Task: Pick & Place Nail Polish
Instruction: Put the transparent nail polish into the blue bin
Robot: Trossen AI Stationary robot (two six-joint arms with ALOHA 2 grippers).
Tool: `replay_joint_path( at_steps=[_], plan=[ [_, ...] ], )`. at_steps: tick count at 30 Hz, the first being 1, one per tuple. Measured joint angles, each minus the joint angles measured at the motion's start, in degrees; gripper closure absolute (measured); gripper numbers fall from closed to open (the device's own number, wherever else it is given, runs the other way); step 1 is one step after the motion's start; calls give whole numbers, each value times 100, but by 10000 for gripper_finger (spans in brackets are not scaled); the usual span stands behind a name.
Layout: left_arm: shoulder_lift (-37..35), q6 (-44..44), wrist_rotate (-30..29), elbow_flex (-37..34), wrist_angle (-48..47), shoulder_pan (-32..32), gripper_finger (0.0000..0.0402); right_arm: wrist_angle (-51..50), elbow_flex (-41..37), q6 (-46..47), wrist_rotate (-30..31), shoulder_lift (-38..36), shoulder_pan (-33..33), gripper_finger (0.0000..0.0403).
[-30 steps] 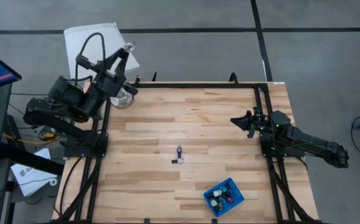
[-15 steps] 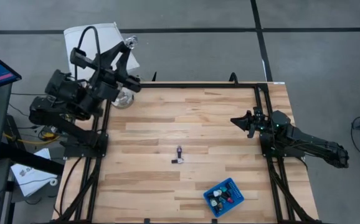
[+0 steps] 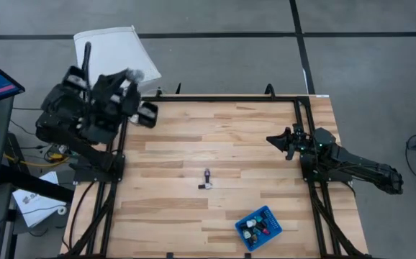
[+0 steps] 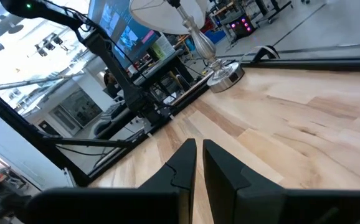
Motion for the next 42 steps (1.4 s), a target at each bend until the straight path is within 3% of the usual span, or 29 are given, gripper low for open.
replay_joint_path(
  at_steps=[6,20,24,32,39,42],
  plan=[
    [2,-190,516,224,-4,-526,347,-20,0,-45,125,0,0,381],
    [-112,-2247,1119,459,-98,-1435,347,-20,-1,-327,127,0,2,381],
    [-253,-3367,1387,459,-88,-1621,347,-20,0,-362,127,0,10,381],
    [-649,-6880,1378,470,-167,-1704,346,-20,0,-1180,122,0,133,381],
    [-668,-7432,1535,466,-757,-1704,342,0,-1,-1252,122,0,133,381],
    [-714,-7546,1373,463,-1254,-1704,342,483,0,-1384,116,2,154,381]
  ],
)
